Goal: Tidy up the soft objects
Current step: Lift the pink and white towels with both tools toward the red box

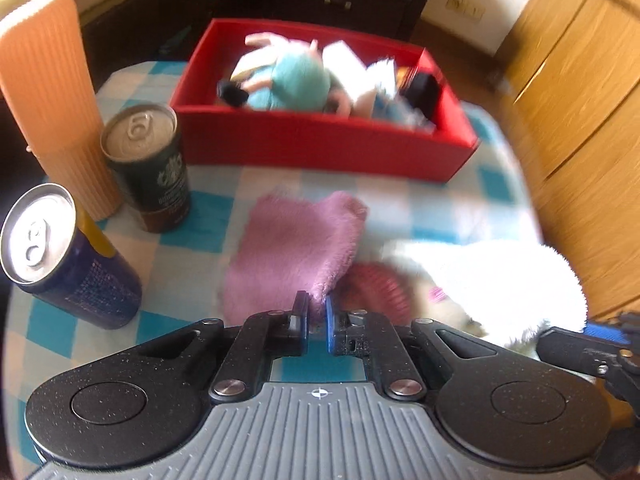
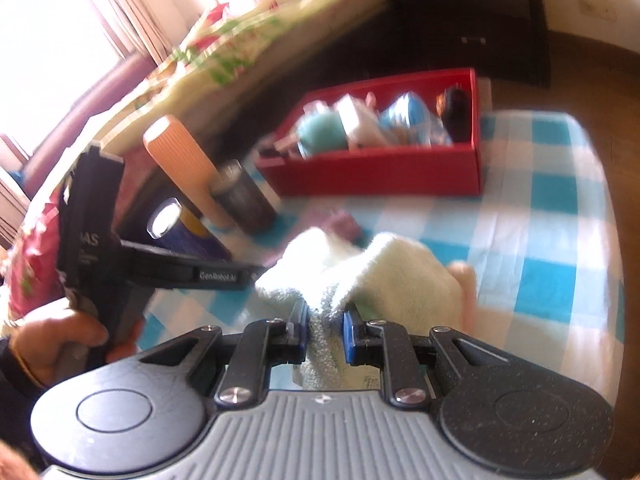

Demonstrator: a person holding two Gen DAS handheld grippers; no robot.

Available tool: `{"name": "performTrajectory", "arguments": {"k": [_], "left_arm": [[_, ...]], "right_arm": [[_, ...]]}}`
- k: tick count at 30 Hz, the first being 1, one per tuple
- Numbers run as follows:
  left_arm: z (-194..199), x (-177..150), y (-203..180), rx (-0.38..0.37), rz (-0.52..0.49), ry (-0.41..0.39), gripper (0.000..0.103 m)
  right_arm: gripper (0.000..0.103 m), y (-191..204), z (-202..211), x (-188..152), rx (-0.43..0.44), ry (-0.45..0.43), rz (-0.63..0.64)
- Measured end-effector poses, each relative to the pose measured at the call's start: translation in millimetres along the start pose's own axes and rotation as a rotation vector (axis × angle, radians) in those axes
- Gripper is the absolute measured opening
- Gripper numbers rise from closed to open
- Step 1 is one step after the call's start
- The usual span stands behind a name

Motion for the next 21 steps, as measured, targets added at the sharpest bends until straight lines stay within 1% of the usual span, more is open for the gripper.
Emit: {"name": "performTrajectory", "arguments": {"k": [2,6,8,11,14,18,21], "left_arm": [[10.8,4.8,-0.1,-0.056,0.032,-0.035,0.004],[24.6,13.6,-4.2,-0.132,0.068,-0.091,0.004],[30.1,16.5,-6.9,-0.152,0.077,-0.114,0.004],[35.1,22.5,-7.6,-0.207,0.106,-0.139,0.004],[41.3,27.6,-9.3,-0.222,0.11,-0.166,0.004],[47.3,33.9,-11.3,-0.27,0.124,-0.193,0.003],[51.7,39.1,-12.7,-0.292,0.133,-0.212,0.004]], "right_arm": [[0.0,0.1,9.1,6.0,0.004,-0.039,-0.009],[0.0,-1.4,21.1,16.0,0.003,-0.094,-0.022],[0.0,-3.2,24.0,19.0,0.0,-0.106,-0.03],[0.0,-5.8,24.8,21.7,-0.009,-0.118,-0.042],[0.0,-7.1,25.4,24.1,-0.016,-0.131,-0.048],[0.0,-7.5,28.8,28.9,-0.014,-0.154,-0.055],[0.0,-8.2,29.7,34.7,-0.015,-0.167,-0.062]]}}
Point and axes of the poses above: each gripper's, at about its wrist camera, not at the fingertips, and z roughly against the way its jaws point, y to its left, x to its top, the point moved 1 cm from there along -z, roughly the way its jaws point, and after that the axes turned 11 degrees about -x, right-handed, at the moved point
